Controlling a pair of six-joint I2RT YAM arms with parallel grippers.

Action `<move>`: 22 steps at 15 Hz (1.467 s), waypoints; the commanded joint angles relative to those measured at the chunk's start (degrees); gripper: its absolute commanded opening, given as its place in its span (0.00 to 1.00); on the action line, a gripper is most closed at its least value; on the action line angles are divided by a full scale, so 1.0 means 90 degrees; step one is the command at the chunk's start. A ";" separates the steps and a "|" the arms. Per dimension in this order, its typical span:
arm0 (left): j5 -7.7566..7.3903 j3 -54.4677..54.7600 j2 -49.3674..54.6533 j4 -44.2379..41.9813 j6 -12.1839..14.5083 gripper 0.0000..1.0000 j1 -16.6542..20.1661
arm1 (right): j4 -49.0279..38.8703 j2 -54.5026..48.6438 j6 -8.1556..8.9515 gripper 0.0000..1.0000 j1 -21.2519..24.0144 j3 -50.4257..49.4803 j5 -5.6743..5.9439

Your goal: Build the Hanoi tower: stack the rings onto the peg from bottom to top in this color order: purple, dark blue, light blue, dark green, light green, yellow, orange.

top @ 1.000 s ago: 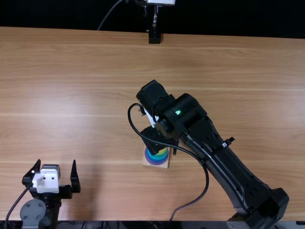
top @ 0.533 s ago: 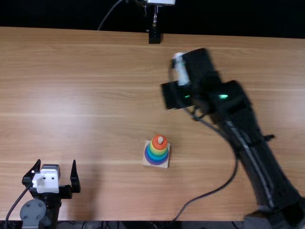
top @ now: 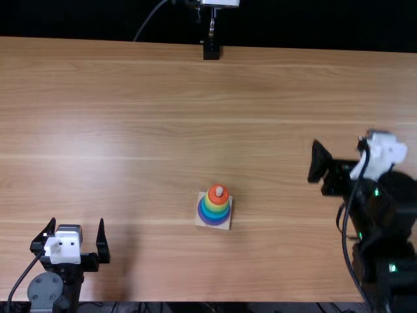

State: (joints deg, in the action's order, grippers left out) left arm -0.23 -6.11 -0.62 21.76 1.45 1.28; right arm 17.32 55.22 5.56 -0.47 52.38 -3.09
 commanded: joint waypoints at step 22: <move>0.0014 0.0679 0.0069 0.0418 0.0003 1.00 0.0083 | 0.0332 -0.6136 -0.2376 1.00 0.0638 -0.5732 -0.0172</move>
State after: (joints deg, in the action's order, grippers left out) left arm -0.19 -6.11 -0.62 21.76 1.43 1.28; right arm 16.03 0.73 -15.29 5.26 4.91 -3.84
